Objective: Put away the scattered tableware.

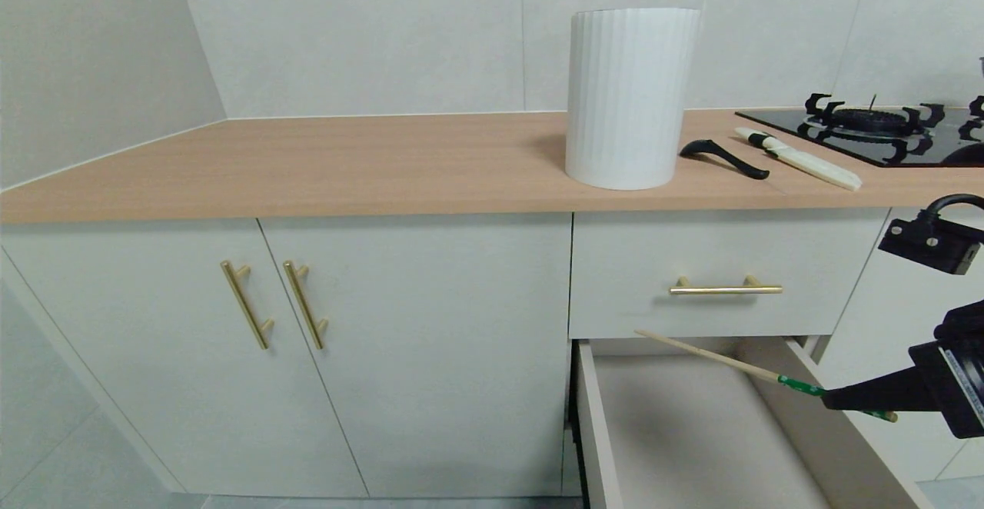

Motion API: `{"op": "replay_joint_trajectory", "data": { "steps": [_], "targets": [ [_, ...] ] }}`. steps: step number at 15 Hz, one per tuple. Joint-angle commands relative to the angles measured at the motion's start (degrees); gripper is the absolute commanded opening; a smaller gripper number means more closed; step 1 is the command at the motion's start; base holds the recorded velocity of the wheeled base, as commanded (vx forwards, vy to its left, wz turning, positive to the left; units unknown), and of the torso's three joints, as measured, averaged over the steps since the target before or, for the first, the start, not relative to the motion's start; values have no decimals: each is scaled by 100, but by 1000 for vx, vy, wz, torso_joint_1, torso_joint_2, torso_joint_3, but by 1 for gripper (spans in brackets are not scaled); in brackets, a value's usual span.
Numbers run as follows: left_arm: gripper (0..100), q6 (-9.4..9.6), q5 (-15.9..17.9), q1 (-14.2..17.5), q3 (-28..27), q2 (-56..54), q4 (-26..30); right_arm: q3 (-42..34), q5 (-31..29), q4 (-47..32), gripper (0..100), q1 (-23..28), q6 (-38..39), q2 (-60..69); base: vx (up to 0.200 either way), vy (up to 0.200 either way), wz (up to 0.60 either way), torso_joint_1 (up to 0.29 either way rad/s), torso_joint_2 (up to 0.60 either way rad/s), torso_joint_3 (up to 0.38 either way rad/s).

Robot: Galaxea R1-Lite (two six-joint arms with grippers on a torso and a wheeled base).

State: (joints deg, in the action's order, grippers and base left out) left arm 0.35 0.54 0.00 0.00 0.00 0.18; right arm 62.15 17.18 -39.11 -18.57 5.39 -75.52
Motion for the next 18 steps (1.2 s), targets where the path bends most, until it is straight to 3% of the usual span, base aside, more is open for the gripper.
{"op": "replay_joint_trajectory", "data": {
  "steps": [1, 4, 5, 8, 12, 18],
  "targets": [
    [100, 0, -1, 0, 0, 0, -1, -115, -30, 158, 0, 2, -3, -226, 0, 0, 0, 0, 0, 0],
    [100, 0, -1, 0, 0, 0, -1, -678, -206, 975, 0, 2, -363, -727, 0, 0, 0, 0, 0, 0],
    [100, 0, -1, 0, 0, 0, -1, -748, -522, 1212, 0, 2, -389, -1079, 0, 0, 0, 0, 0, 0],
    [100, 0, -1, 0, 0, 0, -1, -686, -1050, 1265, 0, 2, -302, -1668, 0, 0, 0, 0, 0, 0],
    [100, 0, -1, 0, 0, 0, -1, -607, -1120, 2311, 0, -209, 841, -3065, 0, 0, 0, 0, 0, 0],
    [100, 0, -1, 0, 0, 0, -1, -590, -1199, 3164, 0, -367, 1430, -4216, 0, 0, 0, 0, 0, 0]
  ]
}}
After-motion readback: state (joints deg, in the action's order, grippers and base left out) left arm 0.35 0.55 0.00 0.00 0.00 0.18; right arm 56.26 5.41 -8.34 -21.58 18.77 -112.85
